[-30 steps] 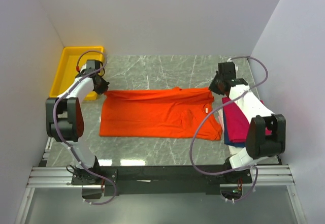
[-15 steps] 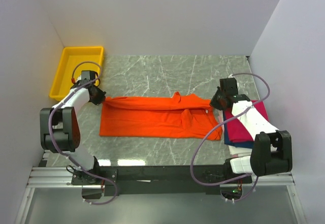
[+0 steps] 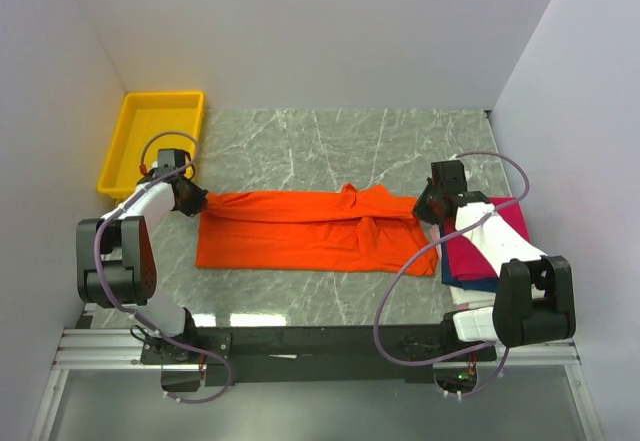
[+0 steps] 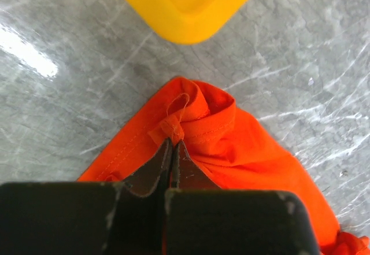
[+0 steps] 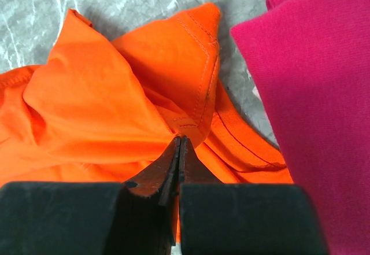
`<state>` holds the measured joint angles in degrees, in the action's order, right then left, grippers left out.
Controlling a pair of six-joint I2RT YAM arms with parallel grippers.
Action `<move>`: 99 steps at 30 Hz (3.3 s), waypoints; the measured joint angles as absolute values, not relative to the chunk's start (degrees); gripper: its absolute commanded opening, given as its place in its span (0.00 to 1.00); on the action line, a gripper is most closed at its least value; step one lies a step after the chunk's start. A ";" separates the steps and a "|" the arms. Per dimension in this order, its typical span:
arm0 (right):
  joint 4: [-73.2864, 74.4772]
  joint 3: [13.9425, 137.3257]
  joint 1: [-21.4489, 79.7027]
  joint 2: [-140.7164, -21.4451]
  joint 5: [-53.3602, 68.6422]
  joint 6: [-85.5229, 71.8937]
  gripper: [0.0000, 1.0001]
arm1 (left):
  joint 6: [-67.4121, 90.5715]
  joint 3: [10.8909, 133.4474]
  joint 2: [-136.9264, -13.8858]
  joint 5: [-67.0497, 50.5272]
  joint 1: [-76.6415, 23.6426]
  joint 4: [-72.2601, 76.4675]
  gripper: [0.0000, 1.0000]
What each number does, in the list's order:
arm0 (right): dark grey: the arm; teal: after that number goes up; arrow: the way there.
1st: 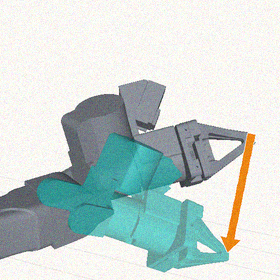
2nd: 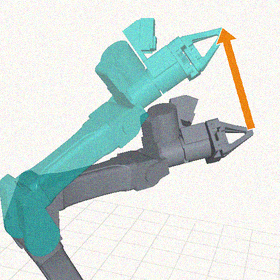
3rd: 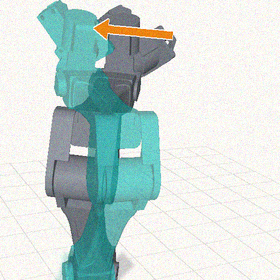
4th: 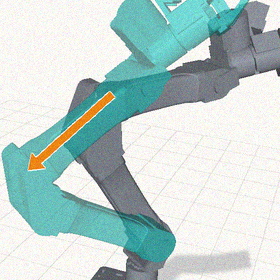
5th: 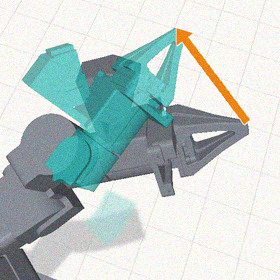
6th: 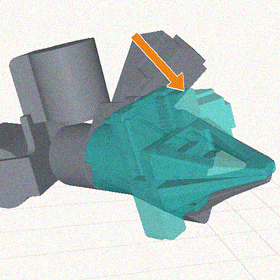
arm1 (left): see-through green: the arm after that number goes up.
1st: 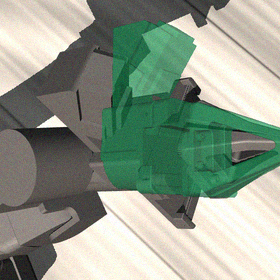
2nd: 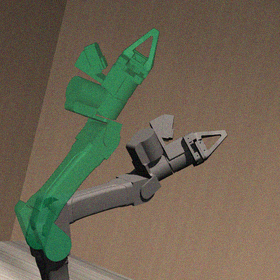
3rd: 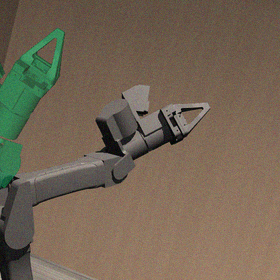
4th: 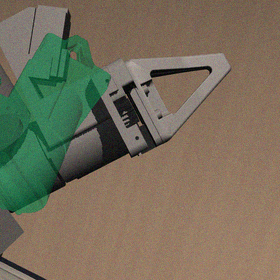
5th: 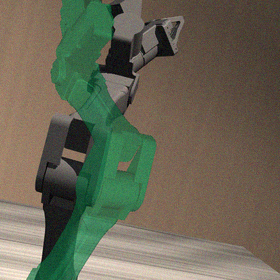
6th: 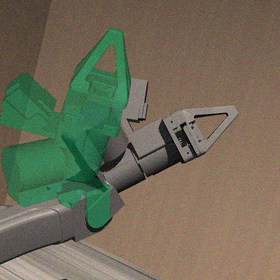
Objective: Fold and stack the t-shirts
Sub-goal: Fold the tshirt
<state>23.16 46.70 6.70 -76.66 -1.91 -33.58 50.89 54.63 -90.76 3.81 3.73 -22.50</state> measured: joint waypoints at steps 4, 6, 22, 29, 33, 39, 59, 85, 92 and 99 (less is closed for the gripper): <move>23.40 47.40 6.70 -76.66 -1.93 -33.58 0.00 | 50.85 55.18 -90.67 3.20 4.95 -22.68 0.01; 23.57 47.86 6.70 -76.60 -1.98 -33.58 0.00 | 50.76 55.70 -90.41 2.81 5.39 -22.81 0.01; 23.46 42.81 6.70 -70.41 -1.91 -34.24 0.22 | 50.26 47.90 -83.61 -0.69 6.81 -21.02 0.13; 23.49 39.31 6.70 -70.81 -0.49 -35.00 0.54 | 49.98 43.11 -82.28 -2.39 6.90 -20.84 0.50; 24.49 40.40 6.70 -69.14 -0.45 -34.89 0.54 | 49.21 43.68 -79.55 -2.35 6.94 -21.34 0.50; 25.06 47.81 8.29 -71.05 -0.71 -34.63 0.53 | 47.62 49.60 -77.01 -1.43 5.89 -22.83 0.52; 23.66 56.16 9.76 -86.61 -2.39 -34.22 0.52 | 41.98 77.78 -108.01 -15.53 -29.63 -7.75 0.59; 23.64 55.81 8.69 -85.78 -2.11 -33.54 0.53 | 36.75 91.00 -122.98 -16.82 -36.86 -11.66 0.01; 23.62 55.75 8.51 -85.52 -2.11 -33.52 0.53 | 36.58 90.74 -122.78 -17.28 -36.97 -11.42 0.01; 23.57 55.09 8.43 -85.30 -2.24 -33.39 0.54 | 36.64 84.49 -118.04 -20.01 -36.97 -8.62 0.01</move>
